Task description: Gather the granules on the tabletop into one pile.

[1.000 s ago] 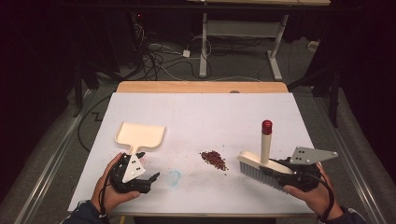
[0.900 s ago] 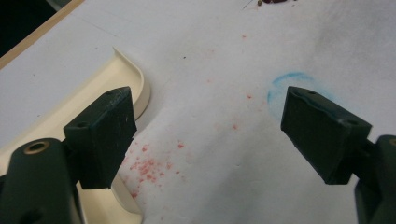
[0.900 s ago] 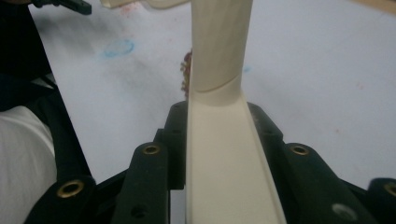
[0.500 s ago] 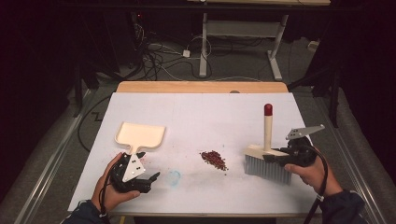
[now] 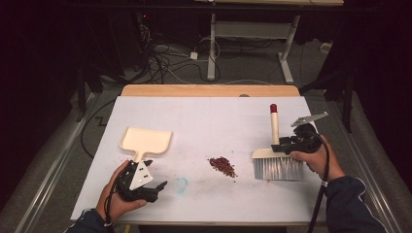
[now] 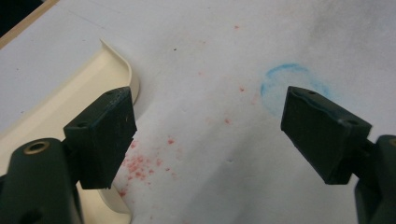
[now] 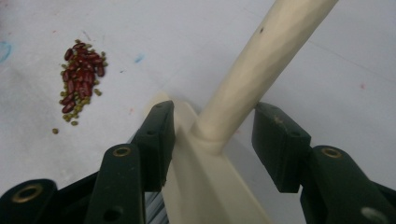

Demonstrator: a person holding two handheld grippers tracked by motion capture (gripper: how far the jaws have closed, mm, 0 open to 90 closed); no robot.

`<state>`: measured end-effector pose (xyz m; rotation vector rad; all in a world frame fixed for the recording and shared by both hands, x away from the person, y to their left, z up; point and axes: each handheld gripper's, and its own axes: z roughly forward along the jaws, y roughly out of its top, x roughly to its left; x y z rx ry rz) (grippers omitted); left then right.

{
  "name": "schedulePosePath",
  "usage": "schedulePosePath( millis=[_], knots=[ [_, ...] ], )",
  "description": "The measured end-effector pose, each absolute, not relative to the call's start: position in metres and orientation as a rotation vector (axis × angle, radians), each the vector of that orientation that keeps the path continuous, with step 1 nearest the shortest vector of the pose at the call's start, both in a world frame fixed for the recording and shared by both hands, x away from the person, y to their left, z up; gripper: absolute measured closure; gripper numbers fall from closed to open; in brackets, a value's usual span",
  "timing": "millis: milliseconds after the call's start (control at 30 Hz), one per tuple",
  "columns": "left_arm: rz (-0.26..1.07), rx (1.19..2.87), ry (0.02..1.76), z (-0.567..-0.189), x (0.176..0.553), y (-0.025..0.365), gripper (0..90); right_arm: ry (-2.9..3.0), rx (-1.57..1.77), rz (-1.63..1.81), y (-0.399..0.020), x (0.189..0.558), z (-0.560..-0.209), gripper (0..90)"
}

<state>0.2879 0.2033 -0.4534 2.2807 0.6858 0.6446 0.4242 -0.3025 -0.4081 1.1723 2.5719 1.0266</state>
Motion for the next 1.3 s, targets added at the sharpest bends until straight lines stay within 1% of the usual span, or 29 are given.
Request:
schedulePosePath(
  millis=[33, 67, 133, 300, 367, 533, 700, 867, 1067, 1267, 1300],
  knots=[
    [0.644, 2.282, 0.683, -0.453, 0.288, 0.203, 17.4, 2.566, 1.189, 1.024, -0.306, 0.427, -0.41, 52.2],
    [0.641, 2.279, 0.684, -0.454, 0.288, 0.203, 17.4, 2.558, 1.208, 1.016, -0.309, 0.43, -0.413, 59.8],
    [0.639, 2.282, 0.683, -0.454, 0.289, 0.202, 17.4, 2.562, 1.235, 1.026, -0.314, 0.436, -0.42, 59.7],
    [0.634, 2.291, 0.673, -0.455, 0.29, 0.2, 17.3, 2.416, 1.286, 0.906, -0.312, 0.445, -0.434, 69.5],
    [0.63, 2.293, 0.674, -0.455, 0.29, 0.2, 17.3, 2.367, 1.294, 0.871, -0.309, 0.447, -0.438, 71.1],
    [0.632, 2.29, 0.676, -0.455, 0.289, 0.201, 17.3, 2.316, 1.259, 0.834, -0.3, 0.448, -0.44, 70.3],
    [0.634, 2.286, 0.673, -0.455, 0.289, 0.201, 17.4, 2.249, 1.215, 0.882, -0.295, 0.443, -0.434, 65.7],
    [0.639, 2.286, 0.673, -0.454, 0.288, 0.201, 17.4, 2.183, 1.162, 0.965, -0.291, 0.434, -0.423, 58.5],
    [0.645, 2.285, 0.67, -0.453, 0.287, 0.202, 17.4, 2.123, 1.095, 1.031, -0.284, 0.42, -0.409, 43.0],
    [0.649, 2.281, 0.668, -0.452, 0.286, 0.202, 17.4, 2.021, 1.063, 1.085, -0.279, 0.406, -0.397, 33.4],
    [0.649, 2.28, 0.668, -0.452, 0.286, 0.202, 17.4, 1.996, 1.066, 1.099, -0.278, 0.403, -0.395, 30.3]
  ],
)
